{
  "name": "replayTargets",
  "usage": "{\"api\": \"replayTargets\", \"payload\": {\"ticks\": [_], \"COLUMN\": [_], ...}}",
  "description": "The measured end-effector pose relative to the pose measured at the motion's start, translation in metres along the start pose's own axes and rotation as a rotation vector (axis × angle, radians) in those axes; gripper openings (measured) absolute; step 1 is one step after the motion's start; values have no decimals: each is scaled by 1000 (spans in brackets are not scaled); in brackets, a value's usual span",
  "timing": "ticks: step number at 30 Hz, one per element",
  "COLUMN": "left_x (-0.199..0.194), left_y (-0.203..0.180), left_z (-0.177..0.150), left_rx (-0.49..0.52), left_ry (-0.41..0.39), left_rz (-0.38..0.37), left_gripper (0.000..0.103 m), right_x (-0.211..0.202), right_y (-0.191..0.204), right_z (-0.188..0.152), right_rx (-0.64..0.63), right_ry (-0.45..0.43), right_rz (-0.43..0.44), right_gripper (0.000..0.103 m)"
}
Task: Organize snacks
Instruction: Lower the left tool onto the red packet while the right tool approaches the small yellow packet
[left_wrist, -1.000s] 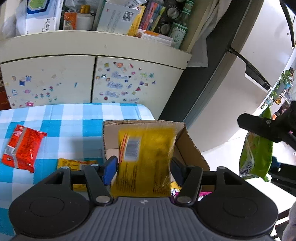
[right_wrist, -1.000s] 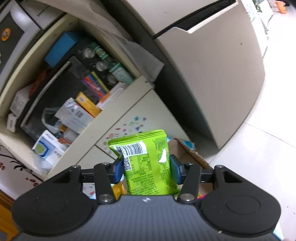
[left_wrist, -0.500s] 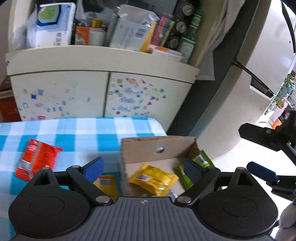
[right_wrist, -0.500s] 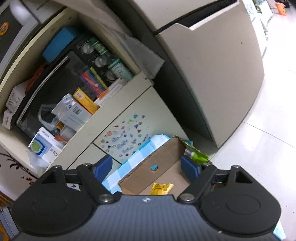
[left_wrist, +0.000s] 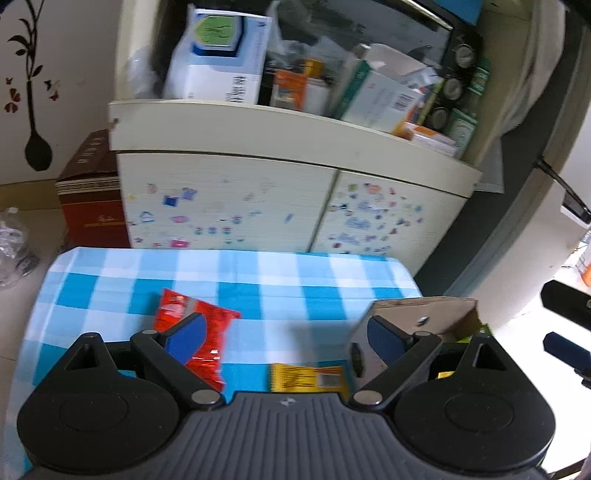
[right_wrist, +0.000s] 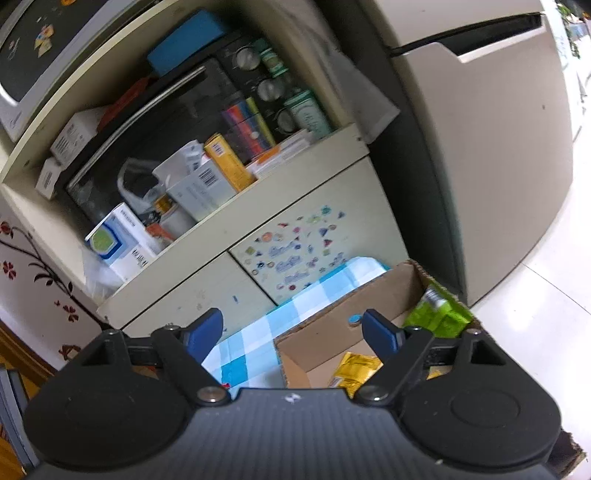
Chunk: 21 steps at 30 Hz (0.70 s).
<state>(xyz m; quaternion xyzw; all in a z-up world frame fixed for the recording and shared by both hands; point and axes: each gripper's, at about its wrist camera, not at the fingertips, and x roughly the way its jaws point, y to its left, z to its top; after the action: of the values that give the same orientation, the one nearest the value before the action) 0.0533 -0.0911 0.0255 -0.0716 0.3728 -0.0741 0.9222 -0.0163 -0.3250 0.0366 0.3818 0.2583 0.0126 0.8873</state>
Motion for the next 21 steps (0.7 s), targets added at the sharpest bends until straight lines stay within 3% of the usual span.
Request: {"api": "replayTargets", "payload": {"ticks": [10, 21], "left_x": [13, 45], "left_y": [38, 73], "left_z": [-5, -16], "left_rx": [9, 25], "left_ry": [17, 75], "left_rz": [87, 126], "left_gripper": [97, 97], "right_x": [14, 31], "right_y": [21, 48], "right_z": [-11, -37], "right_rx": [-45, -168], "right_ry": [38, 88], "right_rz": [53, 42], "right_gripper": [84, 85]}}
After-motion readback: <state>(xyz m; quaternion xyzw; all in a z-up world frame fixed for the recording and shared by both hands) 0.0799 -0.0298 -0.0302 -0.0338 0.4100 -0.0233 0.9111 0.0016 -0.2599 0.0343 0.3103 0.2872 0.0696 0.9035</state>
